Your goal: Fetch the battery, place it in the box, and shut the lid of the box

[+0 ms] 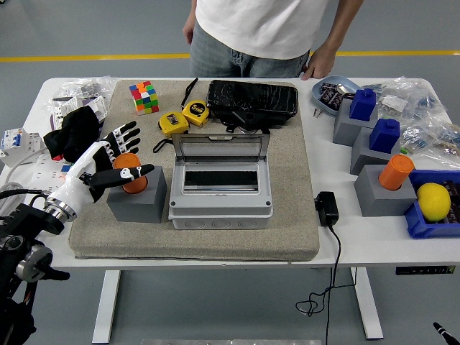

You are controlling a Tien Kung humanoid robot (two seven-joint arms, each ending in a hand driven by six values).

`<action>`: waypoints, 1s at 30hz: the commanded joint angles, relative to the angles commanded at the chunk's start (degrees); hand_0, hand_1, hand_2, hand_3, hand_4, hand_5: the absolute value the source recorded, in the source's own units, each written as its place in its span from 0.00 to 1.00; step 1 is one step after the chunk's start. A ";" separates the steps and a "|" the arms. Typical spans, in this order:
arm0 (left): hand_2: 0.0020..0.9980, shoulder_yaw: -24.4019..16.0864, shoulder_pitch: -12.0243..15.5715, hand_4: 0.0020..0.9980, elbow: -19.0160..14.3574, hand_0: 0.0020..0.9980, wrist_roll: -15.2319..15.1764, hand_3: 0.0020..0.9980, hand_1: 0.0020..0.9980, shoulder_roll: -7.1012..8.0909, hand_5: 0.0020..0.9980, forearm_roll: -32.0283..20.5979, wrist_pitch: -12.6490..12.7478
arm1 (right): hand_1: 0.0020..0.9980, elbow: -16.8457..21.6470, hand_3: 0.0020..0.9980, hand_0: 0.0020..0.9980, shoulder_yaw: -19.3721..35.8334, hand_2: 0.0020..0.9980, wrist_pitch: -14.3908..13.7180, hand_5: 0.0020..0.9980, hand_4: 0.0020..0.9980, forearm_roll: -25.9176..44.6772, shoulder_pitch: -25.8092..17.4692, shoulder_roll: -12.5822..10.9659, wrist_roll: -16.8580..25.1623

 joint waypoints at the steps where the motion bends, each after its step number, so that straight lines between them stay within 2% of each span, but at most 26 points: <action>1: 1.00 0.13 -0.01 1.00 0.06 0.98 -0.10 0.99 1.00 -0.08 0.00 -0.02 0.04 | 0.86 0.00 0.84 0.88 0.01 0.82 0.01 1.00 1.00 -0.01 0.00 0.00 -0.02; 2: 1.00 0.25 -0.05 1.00 0.17 0.98 -0.15 0.99 1.00 -0.11 0.00 0.02 0.10 | 0.86 -0.01 0.84 0.88 0.04 0.82 0.03 1.00 1.00 -0.03 0.02 0.01 -0.02; 3: 0.95 0.35 -0.08 1.00 0.27 0.95 -0.19 0.94 0.98 -0.11 0.00 0.08 0.17 | 0.86 -0.01 0.84 0.88 0.07 0.82 0.03 1.00 1.00 -0.04 0.04 0.01 -0.03; 8: 0.95 0.80 -0.29 1.00 1.00 0.95 -0.68 0.94 0.98 -0.29 0.00 0.32 0.90 | 0.86 -0.01 0.84 0.88 0.35 0.82 0.05 1.00 1.00 -0.17 0.22 -0.03 0.01; 9: 0.90 0.83 -0.35 1.00 1.14 0.93 -0.79 0.83 0.94 -0.35 0.00 0.42 1.11 | 0.85 0.00 0.83 0.88 0.38 0.81 0.05 1.00 1.00 -0.18 0.23 -0.04 0.01; 14: 0.90 1.04 -0.50 1.00 1.54 0.93 -0.97 0.83 0.94 -0.64 0.00 0.94 1.87 | 0.85 -0.11 0.83 0.88 0.37 0.81 0.04 1.00 1.00 -0.06 0.12 -0.09 0.04; 15: 0.82 1.10 -0.47 1.00 1.56 0.89 -0.97 0.77 0.90 -0.69 0.00 1.11 2.00 | 0.85 -0.11 0.83 0.88 0.40 0.81 0.04 1.00 1.00 -0.06 0.09 -0.10 0.04; 30: 0.78 2.31 0.63 1.00 0.14 0.85 -1.40 0.75 0.87 -1.20 0.00 1.94 3.83 | 0.85 -0.10 0.83 0.87 0.59 0.81 0.08 1.00 1.00 -0.21 -0.10 -0.11 0.06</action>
